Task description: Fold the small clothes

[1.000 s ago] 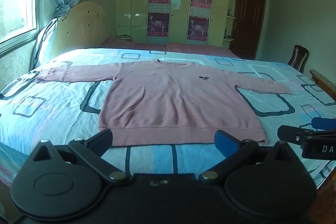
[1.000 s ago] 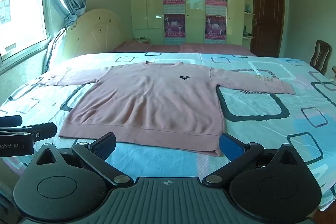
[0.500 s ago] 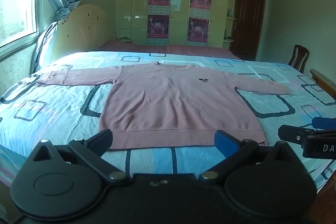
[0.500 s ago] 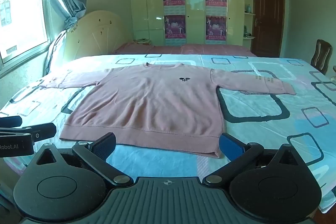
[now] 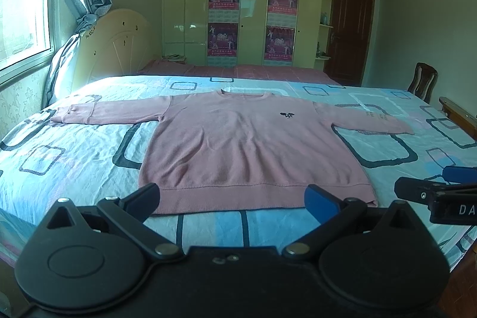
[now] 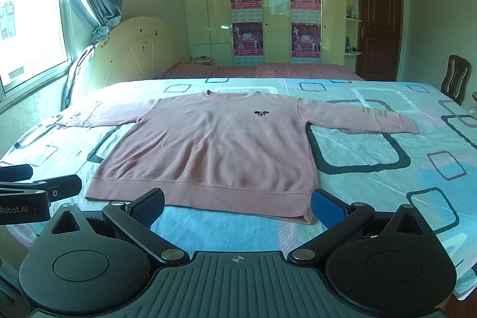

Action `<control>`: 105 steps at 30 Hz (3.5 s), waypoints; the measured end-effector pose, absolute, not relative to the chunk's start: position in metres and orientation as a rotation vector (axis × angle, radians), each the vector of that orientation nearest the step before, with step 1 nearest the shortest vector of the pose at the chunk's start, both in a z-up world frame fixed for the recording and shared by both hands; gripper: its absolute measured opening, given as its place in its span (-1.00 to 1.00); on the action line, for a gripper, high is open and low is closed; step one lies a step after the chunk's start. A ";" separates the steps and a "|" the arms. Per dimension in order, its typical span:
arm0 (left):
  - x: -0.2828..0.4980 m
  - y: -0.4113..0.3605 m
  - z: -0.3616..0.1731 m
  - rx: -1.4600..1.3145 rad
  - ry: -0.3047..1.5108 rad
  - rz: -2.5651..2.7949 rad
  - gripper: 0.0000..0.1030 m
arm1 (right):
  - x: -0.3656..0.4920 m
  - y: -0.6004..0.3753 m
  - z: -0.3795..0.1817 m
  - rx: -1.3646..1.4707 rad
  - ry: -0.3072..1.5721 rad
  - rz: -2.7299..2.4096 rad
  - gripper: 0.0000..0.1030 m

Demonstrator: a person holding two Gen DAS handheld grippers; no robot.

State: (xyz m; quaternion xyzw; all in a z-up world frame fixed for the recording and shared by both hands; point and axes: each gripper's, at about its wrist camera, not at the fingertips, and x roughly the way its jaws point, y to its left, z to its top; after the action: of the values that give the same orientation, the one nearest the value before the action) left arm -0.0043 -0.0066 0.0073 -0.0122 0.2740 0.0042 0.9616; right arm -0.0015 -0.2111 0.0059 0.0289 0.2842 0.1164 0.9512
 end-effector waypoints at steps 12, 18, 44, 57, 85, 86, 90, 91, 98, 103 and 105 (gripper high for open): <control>-0.004 -0.008 0.008 -0.025 0.554 0.016 0.99 | -0.003 -0.212 0.007 0.063 0.575 0.242 1.00; -0.004 -0.008 0.009 -0.025 0.553 0.016 0.99 | -0.003 -0.212 0.006 0.065 0.575 0.242 1.00; -0.004 -0.010 0.007 -0.021 0.555 0.018 0.99 | -0.004 -0.216 0.009 0.063 0.569 0.242 1.00; -0.005 -0.010 0.006 -0.019 0.555 0.020 0.99 | -0.005 -0.215 0.008 0.062 0.569 0.244 1.00; 0.060 -0.005 -0.009 -0.021 0.559 0.026 0.99 | 0.067 -0.234 -0.003 0.107 0.583 0.192 1.00; 0.067 -0.004 -0.011 -0.021 0.562 0.025 0.99 | 0.076 -0.235 -0.005 0.110 0.585 0.186 1.00; 0.106 0.000 -0.016 -0.032 0.566 0.007 0.99 | 0.109 -0.236 -0.011 0.119 0.595 0.159 1.00; 0.117 0.001 -0.018 -0.032 0.572 0.000 0.99 | 0.118 -0.236 -0.013 0.119 0.598 0.154 1.00; 0.182 0.001 -0.025 0.010 0.634 -0.073 0.99 | 0.179 -0.229 -0.015 0.137 0.612 0.110 1.00; 0.217 0.006 -0.021 0.031 0.626 -0.086 0.99 | 0.213 -0.225 -0.010 0.153 0.597 0.079 1.00; 0.231 0.008 -0.021 0.012 0.631 -0.099 0.99 | 0.222 -0.226 -0.008 0.147 0.591 0.064 1.00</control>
State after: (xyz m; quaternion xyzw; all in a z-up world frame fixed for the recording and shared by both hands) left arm 0.2308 0.0085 -0.0213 0.0058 0.3101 -0.0489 0.9494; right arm 0.2222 -0.2257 -0.0085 0.0723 0.2911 0.0314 0.9534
